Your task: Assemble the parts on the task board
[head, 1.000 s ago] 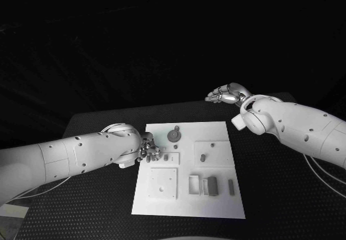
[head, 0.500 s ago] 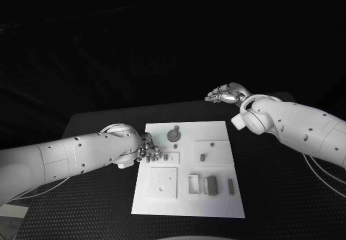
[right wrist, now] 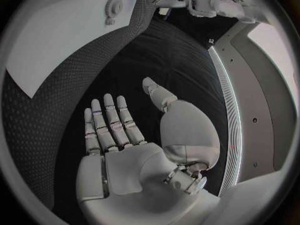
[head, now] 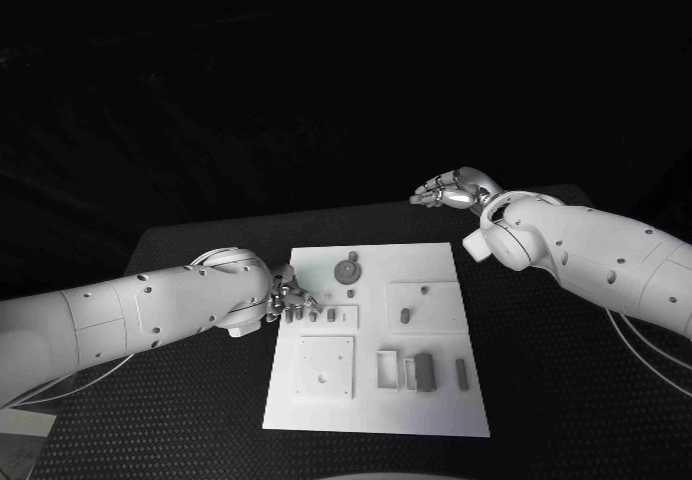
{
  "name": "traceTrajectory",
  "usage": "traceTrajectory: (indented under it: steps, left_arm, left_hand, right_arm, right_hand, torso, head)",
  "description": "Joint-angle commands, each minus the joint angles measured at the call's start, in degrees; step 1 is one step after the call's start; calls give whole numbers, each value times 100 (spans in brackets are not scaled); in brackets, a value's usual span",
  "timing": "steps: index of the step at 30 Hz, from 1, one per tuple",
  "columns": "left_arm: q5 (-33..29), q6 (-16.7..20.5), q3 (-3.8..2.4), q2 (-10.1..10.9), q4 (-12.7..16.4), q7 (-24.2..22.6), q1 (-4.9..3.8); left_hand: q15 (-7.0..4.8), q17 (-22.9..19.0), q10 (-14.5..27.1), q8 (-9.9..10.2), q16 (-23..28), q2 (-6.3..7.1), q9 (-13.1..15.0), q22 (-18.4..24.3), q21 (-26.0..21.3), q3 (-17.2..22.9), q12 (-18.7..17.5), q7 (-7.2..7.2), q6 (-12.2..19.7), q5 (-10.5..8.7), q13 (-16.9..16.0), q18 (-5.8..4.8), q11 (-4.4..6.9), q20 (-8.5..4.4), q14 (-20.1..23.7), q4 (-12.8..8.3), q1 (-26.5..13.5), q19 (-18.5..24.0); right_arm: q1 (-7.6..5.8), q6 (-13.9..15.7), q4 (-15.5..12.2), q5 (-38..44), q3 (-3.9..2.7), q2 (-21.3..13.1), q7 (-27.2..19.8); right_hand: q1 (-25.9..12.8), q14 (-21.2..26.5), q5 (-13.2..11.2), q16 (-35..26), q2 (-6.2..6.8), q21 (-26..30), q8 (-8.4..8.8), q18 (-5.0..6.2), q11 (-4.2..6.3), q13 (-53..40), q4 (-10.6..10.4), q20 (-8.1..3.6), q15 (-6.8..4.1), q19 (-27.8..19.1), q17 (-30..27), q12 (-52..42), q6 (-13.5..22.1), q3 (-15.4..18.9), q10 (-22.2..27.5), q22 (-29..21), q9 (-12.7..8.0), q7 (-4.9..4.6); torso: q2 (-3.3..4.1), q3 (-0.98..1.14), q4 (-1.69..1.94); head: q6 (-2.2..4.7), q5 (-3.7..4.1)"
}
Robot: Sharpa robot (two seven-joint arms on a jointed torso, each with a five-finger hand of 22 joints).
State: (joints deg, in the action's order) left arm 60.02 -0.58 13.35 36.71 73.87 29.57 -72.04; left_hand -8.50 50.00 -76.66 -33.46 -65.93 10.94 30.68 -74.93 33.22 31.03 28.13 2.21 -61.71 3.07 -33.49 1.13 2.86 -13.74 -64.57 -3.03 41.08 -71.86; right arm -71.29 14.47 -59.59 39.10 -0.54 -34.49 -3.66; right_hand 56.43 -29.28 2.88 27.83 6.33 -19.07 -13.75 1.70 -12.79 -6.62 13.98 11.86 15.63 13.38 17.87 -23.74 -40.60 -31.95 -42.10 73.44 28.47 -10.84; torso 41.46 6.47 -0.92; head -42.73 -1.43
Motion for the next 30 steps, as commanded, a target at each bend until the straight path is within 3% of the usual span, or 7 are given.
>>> traceTrajectory:
  steps: [1, 8, 11, 16, 18, 22, 30]
  left_arm:
    - [-227, 283, -24, 53, 64, 32, -4]
    - [-931, 618, -417, 188, 124, -335, -24]
    - [-1156, 946, -442, 236, 176, -695, -86]
    - [-1265, 1656, -440, 127, 57, -1660, -111]
    - [-795, 1901, -430, 27, -16, -1973, -110]
    - [307, 2108, -356, -190, -181, -2524, -100]
    - [1734, 2467, -165, -525, -487, -3050, 3]
  left_hand:
    - [7, -11, 55, -36, -45, 217, -3, -67, -33, 83, 39, 4, 65, -29, 7, 250, -14, -16, 40, 200, -32, 13]
    - [129, -108, 456, -11, 53, -18, -24, -33, -220, -584, -2, 183, 559, -16, 28, 237, -149, 88, 357, -124, 43, 334]
    - [386, -335, 980, 156, 417, -271, -132, 147, -594, -655, -236, 407, 1011, 63, 165, 182, -396, 321, 814, -427, 308, 778]
    - [778, -780, 1463, 403, 1008, -547, -345, 549, -1152, -340, -733, 621, 1366, 620, 555, 207, -741, 720, 1163, -1219, 1338, 1102]
    - [809, -846, 1474, 438, 1055, -486, -394, 615, -1215, -148, -820, 643, 1369, 411, 650, 237, -771, 759, 1130, -1184, 1555, 1060]
    - [873, -945, 1479, 541, 1156, -417, -480, 694, -1322, 34, -953, 634, 1348, 405, 797, 251, -815, 817, 1136, -1291, 1993, 1065]
    - [747, -919, 1217, 738, 967, -345, -578, 618, -1170, 125, -1404, 489, 1038, 423, 1122, 322, -790, 707, 683, -1334, 2579, 607]
  right_arm:
    - [6, -64, -6, 14, -2, -4, -43]
    - [8, -65, 3, 13, -2, -17, -41]
    - [8, -66, 14, 12, -2, -15, -43]
    - [8, -70, 17, 10, -2, -18, -43]
    - [8, -74, 17, 9, -2, -12, -44]
    - [8, -75, 23, 8, -2, -2, -48]
    - [9, -81, 36, 8, -2, 18, -51]
  right_hand:
    - [-32, 50, -11, 26, -18, 38, -36, -30, -29, 9, -17, 6, 10, -35, -7, -33, 45, 13, 2, 9, -7, -289]
    - [-32, 50, -11, 27, -18, 40, -37, -30, -29, 11, -16, 7, 10, -35, -7, -34, 47, 13, 2, 10, -9, -289]
    - [-31, 50, -11, 28, -19, 41, -37, -29, -28, 12, -16, 7, 10, -36, -7, -34, 47, 12, 2, 11, -9, -289]
    - [-30, 50, -11, 29, -20, 42, -38, -29, -28, 14, -16, 7, 10, -36, -7, -35, 47, 12, 1, 12, -10, -289]
    - [-30, 49, -11, 29, -20, 42, -38, -29, -28, 15, -16, 7, 10, -36, -7, -36, 47, 12, 1, 13, -10, -289]
    - [-29, 49, -11, 30, -22, 42, -39, -28, -28, 16, -16, 7, 10, -35, -8, -36, 47, 12, 1, 14, -11, -289]
    - [-27, 50, -11, 31, -25, 43, -40, -27, -28, 18, -16, 7, 9, -34, -8, -37, 47, 11, 1, 15, -12, -289]
  torso:
    - [-2, -1, 0]
    - [-1, 3, 0]
    - [-1, 6, 0]
    - [0, 9, 3]
    - [4, 8, 0]
    - [10, 4, -6]
    - [20, 8, -20]
  head:
    - [7, 3]
    - [38, 15]
    - [56, 22]
    - [84, 28]
    - [109, 32]
    - [128, 30]
    - [165, 41]
